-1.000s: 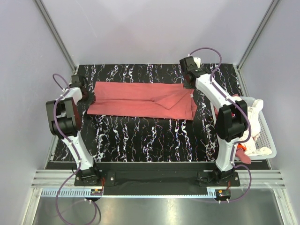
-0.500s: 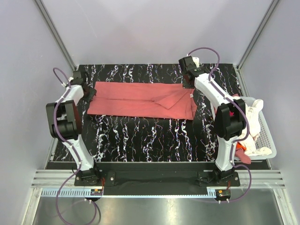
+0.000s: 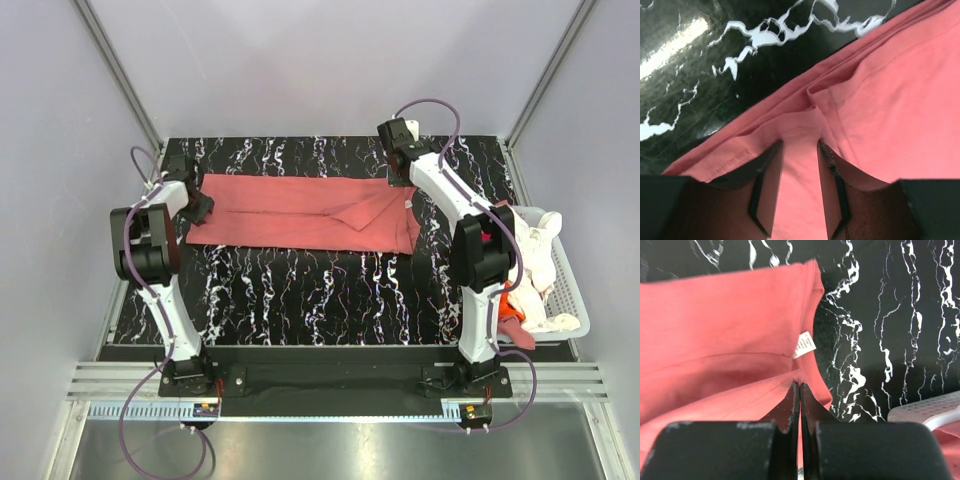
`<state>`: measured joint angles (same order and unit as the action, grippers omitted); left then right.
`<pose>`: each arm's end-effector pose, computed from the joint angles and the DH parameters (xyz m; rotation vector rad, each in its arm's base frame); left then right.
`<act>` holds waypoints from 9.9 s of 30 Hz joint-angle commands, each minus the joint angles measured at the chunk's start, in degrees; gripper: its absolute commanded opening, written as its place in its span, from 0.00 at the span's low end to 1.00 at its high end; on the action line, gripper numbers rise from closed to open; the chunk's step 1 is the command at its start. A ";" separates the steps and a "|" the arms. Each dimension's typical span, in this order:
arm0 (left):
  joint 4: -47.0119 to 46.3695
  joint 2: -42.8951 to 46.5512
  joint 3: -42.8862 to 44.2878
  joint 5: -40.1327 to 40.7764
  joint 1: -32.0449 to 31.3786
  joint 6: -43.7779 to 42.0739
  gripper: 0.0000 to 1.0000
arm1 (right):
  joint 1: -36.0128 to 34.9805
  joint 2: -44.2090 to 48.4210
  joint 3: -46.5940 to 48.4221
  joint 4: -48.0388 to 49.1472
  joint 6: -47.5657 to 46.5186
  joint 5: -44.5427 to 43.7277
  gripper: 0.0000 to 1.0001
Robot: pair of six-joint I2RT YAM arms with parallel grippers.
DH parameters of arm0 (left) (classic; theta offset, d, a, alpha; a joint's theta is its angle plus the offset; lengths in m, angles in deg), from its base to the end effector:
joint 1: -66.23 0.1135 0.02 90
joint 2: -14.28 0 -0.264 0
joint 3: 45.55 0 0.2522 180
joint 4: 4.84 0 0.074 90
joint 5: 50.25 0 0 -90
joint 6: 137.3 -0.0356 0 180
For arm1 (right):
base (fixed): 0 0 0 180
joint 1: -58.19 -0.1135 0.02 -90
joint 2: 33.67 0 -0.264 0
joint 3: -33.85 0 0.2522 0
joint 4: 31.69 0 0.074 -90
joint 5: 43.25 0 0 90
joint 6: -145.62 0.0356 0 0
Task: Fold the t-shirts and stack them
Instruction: Fold the tshirt
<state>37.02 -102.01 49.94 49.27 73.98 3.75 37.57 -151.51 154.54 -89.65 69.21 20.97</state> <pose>0.4181 0.0628 0.1637 -1.3417 2.2723 -0.0325 0.4321 0.1460 0.2725 0.0253 2.4244 -0.3054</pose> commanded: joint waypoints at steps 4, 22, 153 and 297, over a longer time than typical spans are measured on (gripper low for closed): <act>1.08 -1.31 1.76 2.96 1.83 0.19 0.40 | 0.32 -3.96 2.84 -0.79 -3.12 -5.15 0.00; 1.17 -1.84 2.47 2.61 2.71 0.02 0.40 | 1.72 -13.28 15.57 -1.32 -4.88 -0.94 0.00; 2.58 8.79 -15.89 -7.69 -5.29 -11.95 0.48 | 1.37 1.57 -21.44 5.54 14.29 4.69 0.29; 8.82 49.22 -29.96 -9.97 -44.75 -14.93 0.52 | -5.55 27.11 -30.56 0.52 26.91 30.01 0.53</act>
<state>39.51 -52.90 23.47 36.07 29.17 -8.36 36.52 -129.33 138.59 -87.18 90.08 54.72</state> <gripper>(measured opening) 0.516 0.526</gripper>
